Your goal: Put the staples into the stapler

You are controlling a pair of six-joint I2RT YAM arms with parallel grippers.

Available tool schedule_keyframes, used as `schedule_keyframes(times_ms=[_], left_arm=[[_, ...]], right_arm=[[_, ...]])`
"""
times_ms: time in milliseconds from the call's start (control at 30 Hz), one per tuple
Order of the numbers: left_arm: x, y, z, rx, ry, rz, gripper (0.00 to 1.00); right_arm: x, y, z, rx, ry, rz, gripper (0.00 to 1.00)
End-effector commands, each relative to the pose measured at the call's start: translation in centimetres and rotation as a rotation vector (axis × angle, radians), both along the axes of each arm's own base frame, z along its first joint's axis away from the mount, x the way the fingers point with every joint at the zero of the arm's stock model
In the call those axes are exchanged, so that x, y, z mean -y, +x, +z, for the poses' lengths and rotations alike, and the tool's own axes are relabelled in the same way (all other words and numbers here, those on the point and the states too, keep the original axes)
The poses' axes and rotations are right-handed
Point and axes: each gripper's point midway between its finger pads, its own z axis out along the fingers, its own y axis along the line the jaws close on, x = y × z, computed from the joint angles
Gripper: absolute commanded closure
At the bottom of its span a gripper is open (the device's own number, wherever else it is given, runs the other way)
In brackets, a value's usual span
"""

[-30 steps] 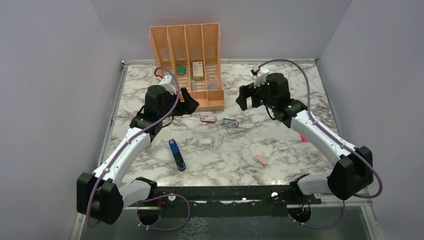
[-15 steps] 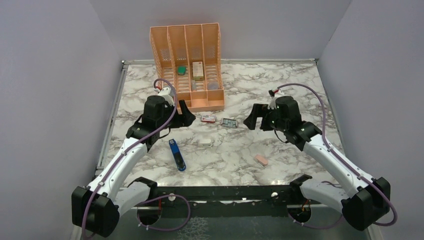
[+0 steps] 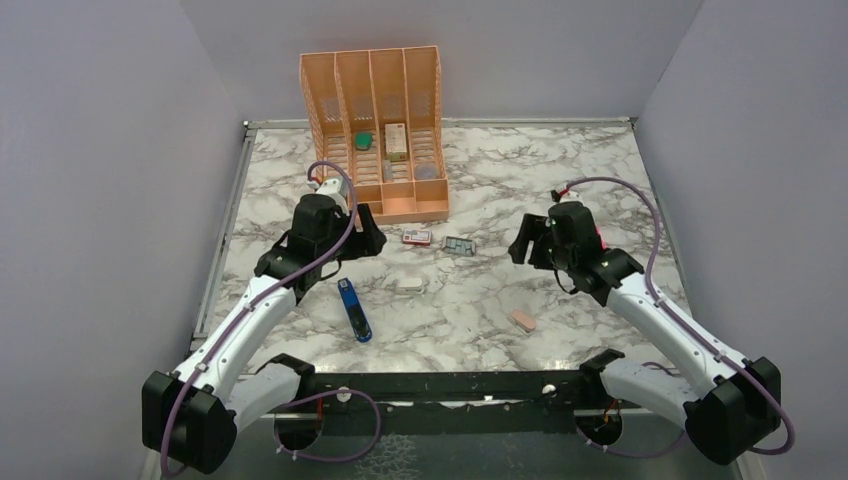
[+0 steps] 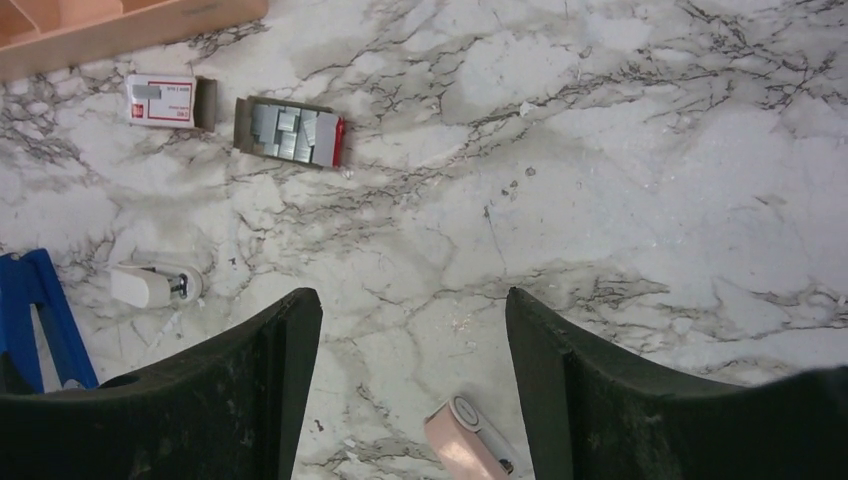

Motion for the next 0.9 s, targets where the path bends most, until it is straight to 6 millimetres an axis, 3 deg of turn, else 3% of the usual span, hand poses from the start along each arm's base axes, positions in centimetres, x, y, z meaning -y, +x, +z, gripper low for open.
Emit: schedule_keyframes(times_ms=[0, 67, 267, 367, 433, 500, 733, 867], left_arm=[[-0.9, 0.7, 2.0, 0.077, 0.008, 0.053, 0.21], [-0.9, 0.6, 2.1, 0.076, 0.003, 0.058, 0.21], [-0.5, 0.0, 2.4, 0.073, -0.042, 0.051, 0.21], [-0.1, 0.1, 2.9, 0.079, -0.058, 0.04, 0.21], [0.2, 0.1, 2.9, 0.07, -0.069, 0.028, 0.21], [0.4, 0.1, 2.7, 0.061, -0.074, 0.021, 0.21], [1.7, -0.2, 2.5, 0.058, -0.138, -0.029, 0.21], [3.1, -0.3, 2.6, 0.068, -0.18, -0.098, 0.21]], right_arm=[[0.2, 0.2, 0.1, 0.07, -0.026, 0.049, 0.31], [-0.5, 0.1, -0.1, 0.065, -0.005, 0.079, 0.31], [-0.6, -3.1, -2.8, -0.135, -0.027, 0.138, 0.09], [-0.2, -5.3, -4.7, -0.245, -0.014, 0.096, 0.14], [-1.2, -6.8, -4.7, -0.346, 0.042, 0.111, 0.17], [-1.4, -7.4, -4.7, -0.407, 0.054, 0.082, 0.18], [0.8, -8.9, -8.4, -0.45, -0.043, -0.025, 0.25], [0.4, -9.7, -8.4, -0.439, -0.079, -0.04, 0.28]])
